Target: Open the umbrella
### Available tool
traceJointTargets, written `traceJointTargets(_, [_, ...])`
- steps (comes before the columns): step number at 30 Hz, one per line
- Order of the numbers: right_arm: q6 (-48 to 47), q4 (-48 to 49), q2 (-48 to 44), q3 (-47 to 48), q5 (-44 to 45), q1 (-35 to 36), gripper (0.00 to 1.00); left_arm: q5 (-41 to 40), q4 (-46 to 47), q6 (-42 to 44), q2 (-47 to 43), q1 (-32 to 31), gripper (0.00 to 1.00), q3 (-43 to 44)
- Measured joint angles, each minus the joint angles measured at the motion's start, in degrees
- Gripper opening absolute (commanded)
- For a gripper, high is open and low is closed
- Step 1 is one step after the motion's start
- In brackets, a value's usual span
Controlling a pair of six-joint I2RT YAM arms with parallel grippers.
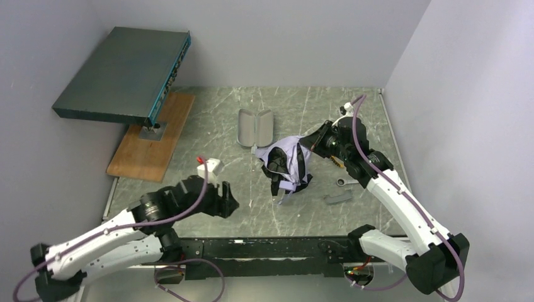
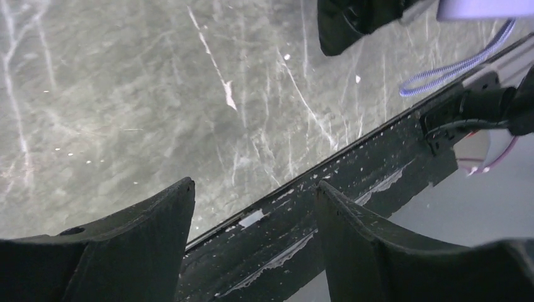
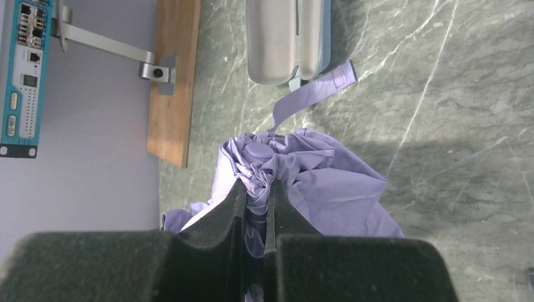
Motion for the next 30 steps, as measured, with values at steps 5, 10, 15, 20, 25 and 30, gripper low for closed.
traceJointTargets(5, [1.4, -2.9, -1.0, 0.2, 0.3, 0.3, 0.0, -11.9, -0.2, -3.0, 11.2, -20.1, 0.75, 7.0])
traceJointTargets(10, [3.3, -5.5, -5.0, 0.2, 1.7, 2.5, 0.0, -21.5, 1.4, -3.5, 28.7, -31.0, 0.86, 23.8])
traceJointTargets(15, [4.3, -7.8, -9.5, 0.2, 2.3, 4.6, 0.0, -27.2, 1.0, -3.5, 40.4, -32.9, 0.91, 33.5])
traceJointTargets(20, [5.0, -9.5, -11.8, 0.2, 2.3, 4.6, 0.0, -28.5, 1.7, -1.8, 44.2, -32.8, 0.89, 35.1])
traceJointTargets(25, [5.1, -10.9, -13.1, 0.6, 2.3, 4.6, 0.0, -28.5, 3.3, -0.9, 44.7, -32.6, 0.85, 35.4])
traceJointTargets(30, [5.8, -11.5, -14.6, 0.5, 2.0, 4.6, 0.0, -28.2, 6.5, 0.4, 46.2, -32.6, 0.82, 35.5])
